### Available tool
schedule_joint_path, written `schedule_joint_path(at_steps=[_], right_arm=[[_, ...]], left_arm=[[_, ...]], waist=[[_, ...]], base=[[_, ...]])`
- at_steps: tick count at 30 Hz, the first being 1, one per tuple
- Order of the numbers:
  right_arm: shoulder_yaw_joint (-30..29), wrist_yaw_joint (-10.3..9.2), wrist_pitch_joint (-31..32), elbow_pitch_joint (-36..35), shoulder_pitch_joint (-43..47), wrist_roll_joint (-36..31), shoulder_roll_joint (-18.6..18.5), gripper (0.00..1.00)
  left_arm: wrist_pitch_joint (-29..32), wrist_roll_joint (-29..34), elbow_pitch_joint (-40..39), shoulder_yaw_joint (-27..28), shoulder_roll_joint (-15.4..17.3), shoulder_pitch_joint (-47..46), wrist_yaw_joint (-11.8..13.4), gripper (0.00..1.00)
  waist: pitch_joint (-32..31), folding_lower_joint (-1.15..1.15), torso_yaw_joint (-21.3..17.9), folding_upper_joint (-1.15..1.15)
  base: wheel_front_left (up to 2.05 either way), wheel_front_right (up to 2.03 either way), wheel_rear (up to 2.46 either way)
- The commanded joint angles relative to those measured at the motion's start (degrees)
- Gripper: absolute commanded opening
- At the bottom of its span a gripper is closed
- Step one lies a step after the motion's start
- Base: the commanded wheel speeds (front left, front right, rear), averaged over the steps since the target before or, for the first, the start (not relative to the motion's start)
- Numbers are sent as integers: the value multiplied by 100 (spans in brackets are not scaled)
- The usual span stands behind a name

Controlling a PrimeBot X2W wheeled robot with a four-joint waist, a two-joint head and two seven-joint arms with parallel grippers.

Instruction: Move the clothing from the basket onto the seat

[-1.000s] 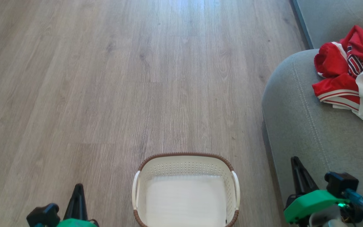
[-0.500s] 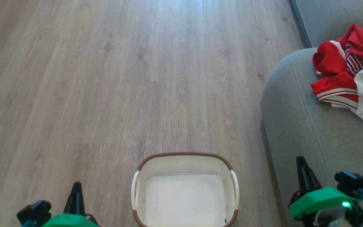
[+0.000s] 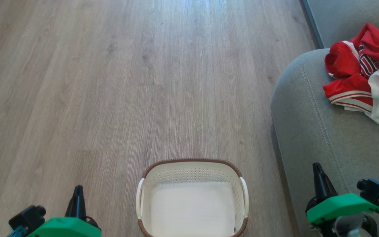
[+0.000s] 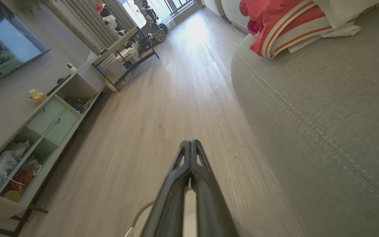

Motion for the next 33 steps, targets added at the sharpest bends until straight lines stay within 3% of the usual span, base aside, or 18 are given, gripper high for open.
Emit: schedule_joint_path(at_steps=[1, 33], right_arm=[[-16, -1, 31, -222, -328, 173, -8, 0], [-178, -1, 546, -346, -457, 2182, -6, 0]], left_arm=[[28, -146, -127, 158, 2, -291, -61, 0], [529, -1875, 2, 618, -166, -663, -535, 0]], waist=[[2, 0, -4, 0], [42, 0, -89, 0]], base=[[0, 0, 0], [0, 0, 0]])
